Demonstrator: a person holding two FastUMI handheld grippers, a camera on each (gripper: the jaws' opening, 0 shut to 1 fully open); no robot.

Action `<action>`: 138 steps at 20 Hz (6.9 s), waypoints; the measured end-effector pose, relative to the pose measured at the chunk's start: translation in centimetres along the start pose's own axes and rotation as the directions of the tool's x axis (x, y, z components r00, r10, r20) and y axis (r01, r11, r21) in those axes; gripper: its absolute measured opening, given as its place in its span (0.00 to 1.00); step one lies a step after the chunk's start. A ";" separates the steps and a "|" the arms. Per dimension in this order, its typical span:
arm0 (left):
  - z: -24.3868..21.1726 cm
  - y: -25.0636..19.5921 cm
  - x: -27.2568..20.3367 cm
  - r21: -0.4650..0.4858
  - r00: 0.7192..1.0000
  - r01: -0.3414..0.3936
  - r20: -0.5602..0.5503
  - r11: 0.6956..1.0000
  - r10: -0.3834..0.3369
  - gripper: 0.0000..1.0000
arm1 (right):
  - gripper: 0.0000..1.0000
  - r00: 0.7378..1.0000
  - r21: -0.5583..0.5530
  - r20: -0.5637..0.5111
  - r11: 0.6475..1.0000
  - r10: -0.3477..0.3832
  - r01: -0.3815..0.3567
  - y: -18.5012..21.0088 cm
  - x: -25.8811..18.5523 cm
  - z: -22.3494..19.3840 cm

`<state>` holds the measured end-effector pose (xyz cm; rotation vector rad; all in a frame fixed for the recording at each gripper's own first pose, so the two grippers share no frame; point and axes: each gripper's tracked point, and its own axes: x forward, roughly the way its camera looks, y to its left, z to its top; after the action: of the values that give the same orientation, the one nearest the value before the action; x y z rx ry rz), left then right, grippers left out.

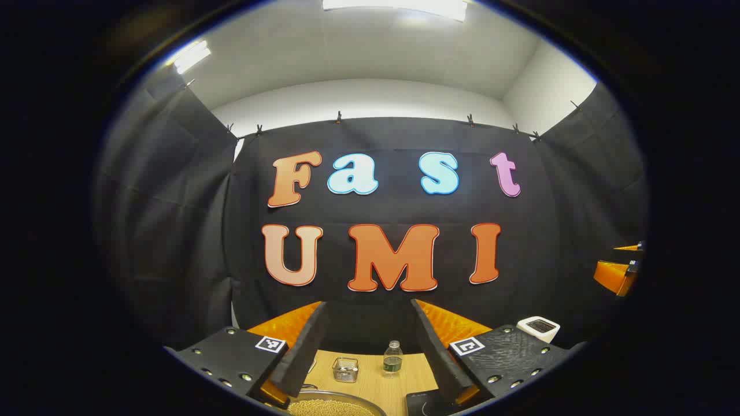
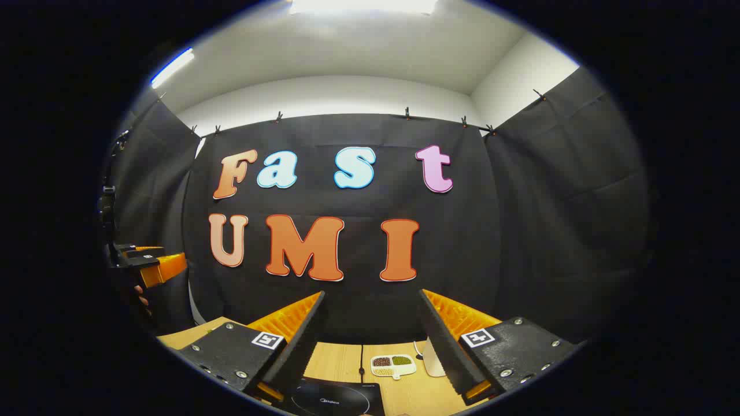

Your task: First push the handle of the pot to place it horizontally, then grasp the pot with both hands and set it on the induction cooktop.

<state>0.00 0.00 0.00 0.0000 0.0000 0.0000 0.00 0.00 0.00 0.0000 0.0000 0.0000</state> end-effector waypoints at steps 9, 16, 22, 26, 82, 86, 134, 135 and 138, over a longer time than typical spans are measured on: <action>2.0 -0.4 0.0 -0.002 0.999 0.002 0.053 1.000 -0.002 0.85 | 0.96 0.998 -0.010 0.048 1.000 -0.029 0.029 -0.6 -0.5 1.1; 2.7 -1.7 -0.1 -0.024 0.997 0.027 0.072 0.999 -0.025 0.85 | 0.96 0.998 0.011 0.041 0.999 -0.045 0.045 -1.6 -1.1 1.0; 2.7 -3.3 -0.2 -0.038 0.997 0.038 0.070 0.999 -0.035 0.85 | 0.96 0.998 -0.030 0.046 0.998 -0.048 0.049 -2.8 -1.7 1.2; 3.2 -3.8 -1.1 -0.033 0.996 0.028 0.080 0.999 -0.026 0.85 | 0.96 0.997 -0.047 0.050 0.997 -0.064 0.066 -5.0 -1.6 1.3; -44.3 1.8 -23.0 -0.100 -0.003 0.546 -0.993 0.832 -0.118 0.05 | 0.95 0.881 -0.208 -0.119 0.879 -0.457 0.428 -17.9 -8.1 -3.0; -44.0 0.0 -21.7 -0.144 -0.005 0.523 -0.986 0.840 -0.167 0.05 | 0.95 0.868 -0.212 -0.155 0.874 -0.472 0.438 -17.2 -8.9 -4.4; -38.6 13.4 -4.2 -0.188 0.455 0.151 -0.858 0.971 -0.237 0.02 | 0.95 0.724 0.099 -0.671 0.987 0.158 -0.124 20.2 -3.0 -27.1; -38.5 15.1 -3.9 -0.159 0.464 0.141 -0.861 0.977 -0.207 0.02 | 0.95 0.705 0.123 -0.686 0.984 0.180 -0.132 21.7 -2.7 -27.9; -38.9 18.8 -3.9 -0.145 0.473 0.106 -0.863 0.984 -0.178 0.08 | 0.94 0.636 0.161 -0.740 0.975 0.221 -0.151 24.2 -2.3 -30.6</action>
<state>-3.92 18.78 -38.89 -0.0743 1.0644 -0.1742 -2.26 24.25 -30.56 0.0873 0.8561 0.2125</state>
